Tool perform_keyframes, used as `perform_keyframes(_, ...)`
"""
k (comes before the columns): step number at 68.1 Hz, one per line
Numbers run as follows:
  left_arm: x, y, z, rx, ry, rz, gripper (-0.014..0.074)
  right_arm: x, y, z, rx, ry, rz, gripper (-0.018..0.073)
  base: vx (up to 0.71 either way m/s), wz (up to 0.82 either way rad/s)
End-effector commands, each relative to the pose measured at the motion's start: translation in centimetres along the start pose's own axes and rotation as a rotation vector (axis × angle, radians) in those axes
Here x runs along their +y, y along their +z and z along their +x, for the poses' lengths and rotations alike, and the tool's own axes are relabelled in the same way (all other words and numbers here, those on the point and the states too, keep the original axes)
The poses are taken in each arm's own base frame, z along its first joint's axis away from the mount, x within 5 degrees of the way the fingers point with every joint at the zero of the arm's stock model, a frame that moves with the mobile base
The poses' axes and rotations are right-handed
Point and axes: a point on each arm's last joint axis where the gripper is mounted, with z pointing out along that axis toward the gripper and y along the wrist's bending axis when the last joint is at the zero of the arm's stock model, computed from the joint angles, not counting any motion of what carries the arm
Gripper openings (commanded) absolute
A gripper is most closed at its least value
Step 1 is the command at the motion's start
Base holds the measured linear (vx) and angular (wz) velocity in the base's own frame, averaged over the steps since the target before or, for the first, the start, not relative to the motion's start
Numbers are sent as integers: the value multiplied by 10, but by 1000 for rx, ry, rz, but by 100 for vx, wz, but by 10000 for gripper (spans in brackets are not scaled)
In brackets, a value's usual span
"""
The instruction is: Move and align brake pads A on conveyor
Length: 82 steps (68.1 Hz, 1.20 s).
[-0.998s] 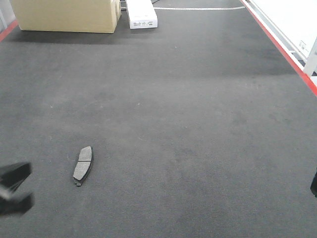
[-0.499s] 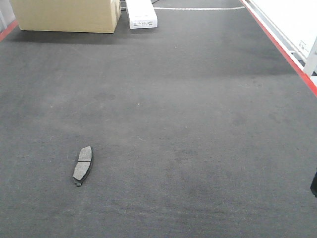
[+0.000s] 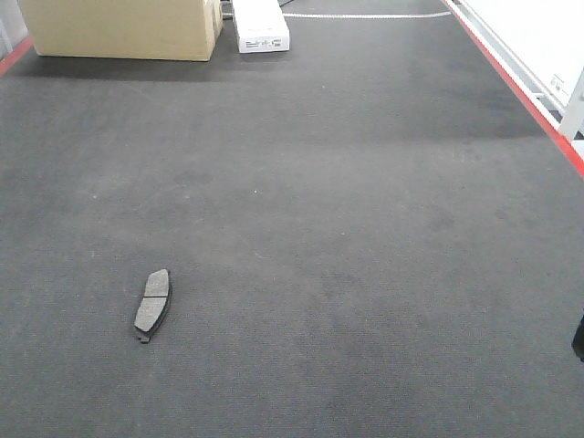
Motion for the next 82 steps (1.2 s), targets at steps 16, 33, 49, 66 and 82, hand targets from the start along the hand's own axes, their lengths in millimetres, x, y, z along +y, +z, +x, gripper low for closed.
perform_keyframes(16,0,-2,-14,-85,-4,-6,-7,1,48,-22,157,-16,6,25,0,0)
perform_keyframes(33,0,-2,-14,-85,-4,-6,-7,2,133,-13,482,30,15,31,0,0)
perform_keyframes(49,0,-2,-14,-85,-4,-6,-7,34,201,2,664,52,-68,35,0,0)
perform_keyframes(66,0,-2,-14,-85,-4,-6,-7,66,261,22,800,67,-103,39,0,0)
perform_keyframes(82,0,-2,-14,-85,-4,-6,-7,70,289,36,858,97,-79,42,0,0)
